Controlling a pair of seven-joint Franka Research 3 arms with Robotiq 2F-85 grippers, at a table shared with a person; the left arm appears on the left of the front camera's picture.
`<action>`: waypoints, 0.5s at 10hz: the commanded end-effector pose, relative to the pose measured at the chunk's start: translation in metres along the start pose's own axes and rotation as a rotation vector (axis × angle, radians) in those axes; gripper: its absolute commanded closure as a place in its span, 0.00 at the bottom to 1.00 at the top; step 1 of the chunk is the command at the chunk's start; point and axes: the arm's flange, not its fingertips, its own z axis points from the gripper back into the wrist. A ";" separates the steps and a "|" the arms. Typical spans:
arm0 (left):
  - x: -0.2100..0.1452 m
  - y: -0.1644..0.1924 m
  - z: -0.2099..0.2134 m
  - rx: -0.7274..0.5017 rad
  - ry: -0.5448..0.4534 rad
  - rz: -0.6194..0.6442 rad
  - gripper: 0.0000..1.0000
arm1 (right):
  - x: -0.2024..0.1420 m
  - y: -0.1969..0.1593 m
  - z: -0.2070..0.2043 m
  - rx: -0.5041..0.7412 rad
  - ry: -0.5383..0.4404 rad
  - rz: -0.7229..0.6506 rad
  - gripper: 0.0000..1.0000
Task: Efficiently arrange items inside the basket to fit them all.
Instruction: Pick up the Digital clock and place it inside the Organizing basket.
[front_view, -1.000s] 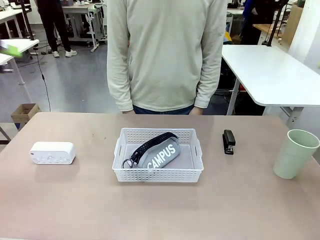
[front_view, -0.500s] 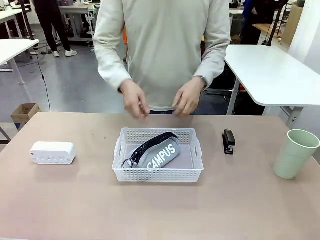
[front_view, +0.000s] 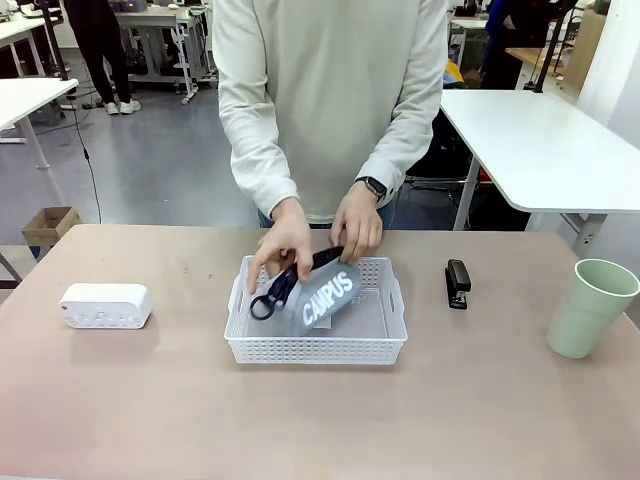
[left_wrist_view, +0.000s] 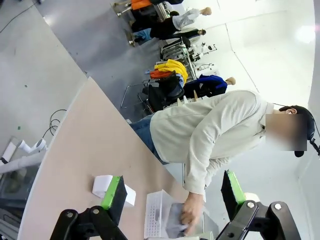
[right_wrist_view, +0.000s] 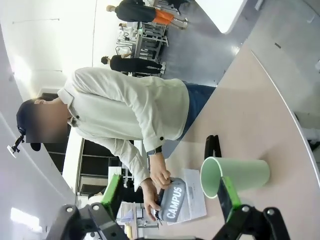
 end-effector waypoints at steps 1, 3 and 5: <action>0.000 -0.007 0.002 -0.008 0.002 -0.016 0.00 | -0.001 0.005 0.004 0.017 -0.009 0.029 0.00; 0.000 -0.007 0.002 -0.008 0.002 -0.016 0.00 | -0.001 0.005 0.004 0.017 -0.009 0.029 0.00; 0.000 -0.007 0.002 -0.008 0.002 -0.016 0.00 | -0.001 0.005 0.004 0.017 -0.009 0.029 0.00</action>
